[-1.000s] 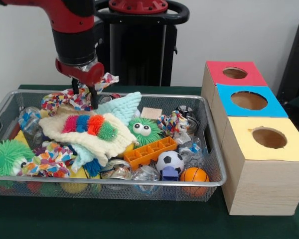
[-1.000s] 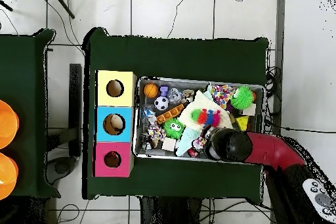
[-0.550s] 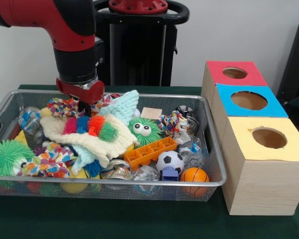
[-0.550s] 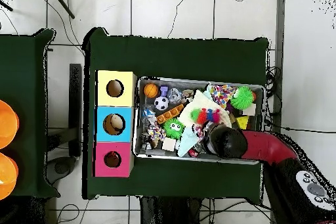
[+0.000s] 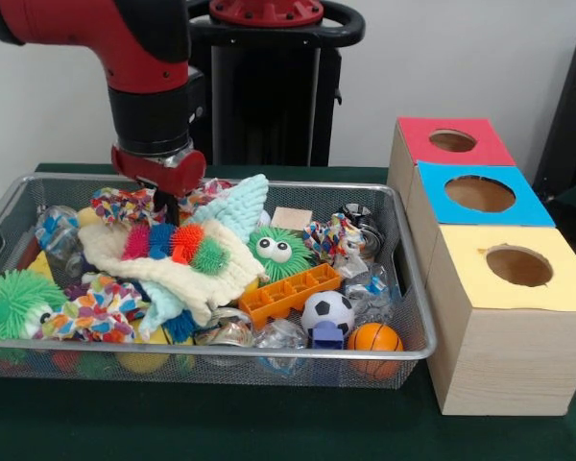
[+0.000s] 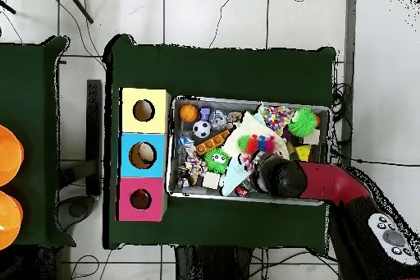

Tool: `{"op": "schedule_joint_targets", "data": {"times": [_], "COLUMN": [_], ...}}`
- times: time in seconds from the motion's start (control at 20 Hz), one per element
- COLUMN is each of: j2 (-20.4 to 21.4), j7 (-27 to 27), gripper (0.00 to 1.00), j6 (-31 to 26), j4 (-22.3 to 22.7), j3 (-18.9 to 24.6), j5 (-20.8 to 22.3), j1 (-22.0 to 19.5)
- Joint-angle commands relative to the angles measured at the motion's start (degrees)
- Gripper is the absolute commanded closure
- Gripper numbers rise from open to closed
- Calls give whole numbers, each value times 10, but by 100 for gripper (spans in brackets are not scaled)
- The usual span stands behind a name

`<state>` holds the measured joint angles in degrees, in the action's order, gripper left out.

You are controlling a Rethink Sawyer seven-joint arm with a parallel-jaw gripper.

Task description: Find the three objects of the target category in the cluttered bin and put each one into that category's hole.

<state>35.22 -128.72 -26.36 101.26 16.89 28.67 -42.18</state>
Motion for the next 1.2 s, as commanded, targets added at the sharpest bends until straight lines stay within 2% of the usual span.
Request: {"op": "schedule_joint_targets", "data": {"times": [0.05,0.2,0.3,0.4,0.5,0.6,0.7,0.85,1.15,1.2], "j2": [115,162,161,134,88,42,13,-10,-16,-16], "j7": [27,10,-23,-52,-63,-55,-52,-49,-38,-41], "gripper": [100,100,100,100,100,100,100,100,100,0], "j6": [-93,-146,-135,-77,-27,2,20,40,43,51], "j4": [44,71,82,81,57,24,-4,-34,-45,-42], "j3": [18,29,29,30,28,29,21,9,2,-1], "j5": [-32,-82,-101,-103,-99,-98,-97,-94,-98,-99], "j1": [35,52,70,85,97,102,111,123,132,133]}}
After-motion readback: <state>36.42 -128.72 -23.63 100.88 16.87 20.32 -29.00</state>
